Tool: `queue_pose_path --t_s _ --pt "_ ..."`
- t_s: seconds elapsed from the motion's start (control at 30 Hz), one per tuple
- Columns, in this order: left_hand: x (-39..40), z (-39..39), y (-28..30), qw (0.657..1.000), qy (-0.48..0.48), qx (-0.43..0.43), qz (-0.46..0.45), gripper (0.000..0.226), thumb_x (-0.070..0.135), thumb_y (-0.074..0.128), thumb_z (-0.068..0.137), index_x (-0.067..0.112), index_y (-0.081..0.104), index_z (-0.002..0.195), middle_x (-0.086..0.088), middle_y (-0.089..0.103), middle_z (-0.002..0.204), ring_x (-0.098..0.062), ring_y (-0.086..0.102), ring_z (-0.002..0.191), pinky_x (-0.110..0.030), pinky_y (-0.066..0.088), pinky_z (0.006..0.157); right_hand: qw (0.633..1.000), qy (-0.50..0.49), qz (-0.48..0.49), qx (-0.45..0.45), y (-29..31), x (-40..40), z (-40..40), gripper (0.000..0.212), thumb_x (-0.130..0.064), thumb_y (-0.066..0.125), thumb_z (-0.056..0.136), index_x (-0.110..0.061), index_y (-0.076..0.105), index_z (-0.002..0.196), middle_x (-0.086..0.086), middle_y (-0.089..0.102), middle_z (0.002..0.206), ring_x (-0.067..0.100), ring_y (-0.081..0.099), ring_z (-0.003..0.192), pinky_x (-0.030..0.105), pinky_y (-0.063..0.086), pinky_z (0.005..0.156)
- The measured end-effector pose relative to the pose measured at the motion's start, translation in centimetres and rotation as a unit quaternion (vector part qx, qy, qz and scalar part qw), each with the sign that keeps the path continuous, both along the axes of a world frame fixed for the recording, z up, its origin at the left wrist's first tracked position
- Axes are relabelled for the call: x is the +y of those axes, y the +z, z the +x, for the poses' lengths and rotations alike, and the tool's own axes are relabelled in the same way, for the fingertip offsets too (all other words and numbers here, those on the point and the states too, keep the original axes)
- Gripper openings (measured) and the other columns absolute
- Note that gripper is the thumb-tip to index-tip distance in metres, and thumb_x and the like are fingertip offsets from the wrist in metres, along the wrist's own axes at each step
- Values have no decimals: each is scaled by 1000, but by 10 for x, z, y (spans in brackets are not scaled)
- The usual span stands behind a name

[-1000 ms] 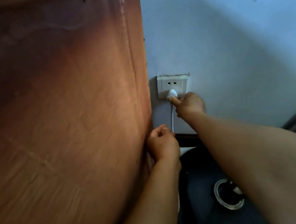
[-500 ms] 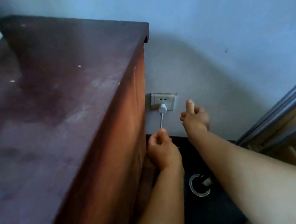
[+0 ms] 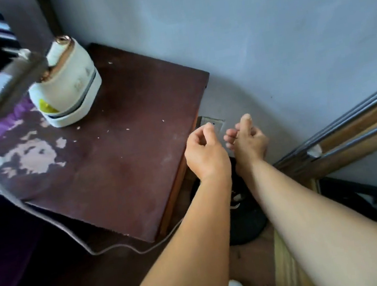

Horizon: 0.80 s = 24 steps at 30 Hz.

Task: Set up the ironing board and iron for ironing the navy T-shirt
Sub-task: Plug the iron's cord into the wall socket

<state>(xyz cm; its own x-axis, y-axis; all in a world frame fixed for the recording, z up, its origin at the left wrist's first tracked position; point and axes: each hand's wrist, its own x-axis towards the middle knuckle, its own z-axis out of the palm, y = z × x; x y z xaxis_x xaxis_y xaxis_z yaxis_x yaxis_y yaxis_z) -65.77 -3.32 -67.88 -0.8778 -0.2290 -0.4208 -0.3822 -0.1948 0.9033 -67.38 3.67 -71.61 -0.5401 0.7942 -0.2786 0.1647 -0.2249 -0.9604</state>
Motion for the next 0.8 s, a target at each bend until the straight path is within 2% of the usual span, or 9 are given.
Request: queue_pose_path --t_s 0.13,0.33,0.4,0.53,0.6,0.7,0.8 --pt "-42 8 65 1000 4 2 4 15 34 56 89 24 66 84 1 72 90 -16 67 87 -32 55 85 1000 19 -16 17 63 -38 20 32 -41 47 94 -14 54 77 3 61 62 18 55 56 27 42 50" --pt "-107 23 158 998 -2 55 9 17 33 55 91 20 66 88 6 68 80 -10 61 73 -25 50 72 999 16 6 27 155 -88 57 32 -40 46 95 -17 57 77 3 64 67 16 60 63 27 46 57" --pt "-129 31 190 998 -10 69 11 21 34 55 91 17 67 92 6 69 80 -8 60 71 -26 51 74 999 6 10 35 185 -106 75 33 -39 46 96 -17 58 74 3 64 68 15 61 64 27 47 57" --pt "-155 47 238 995 -31 92 11 20 35 53 91 21 65 84 7 68 78 -8 59 69 -30 51 78 998 -5 49 32 233 -131 100 34 -37 46 96 -15 61 75 1 67 74 12 64 68 25 49 61" --pt "-162 58 265 993 -52 102 15 20 35 52 92 22 65 83 7 68 78 -8 59 71 -31 50 79 996 -5 83 27 256 -138 113 34 -37 46 96 -16 62 75 -2 67 73 10 64 68 31 53 67" --pt "-162 69 298 990 -68 119 20 22 34 51 93 25 62 76 7 67 77 -9 58 71 -33 49 80 991 -13 131 38 287 -139 126 32 -38 49 94 -22 58 68 -3 68 73 18 66 74 41 54 79" --pt "-152 77 333 985 -99 139 29 25 33 49 94 27 59 72 7 66 80 -10 59 73 -33 48 83 981 -13 188 50 321 -131 145 21 -41 49 93 -29 57 77 -1 70 86 17 68 86 33 53 81"
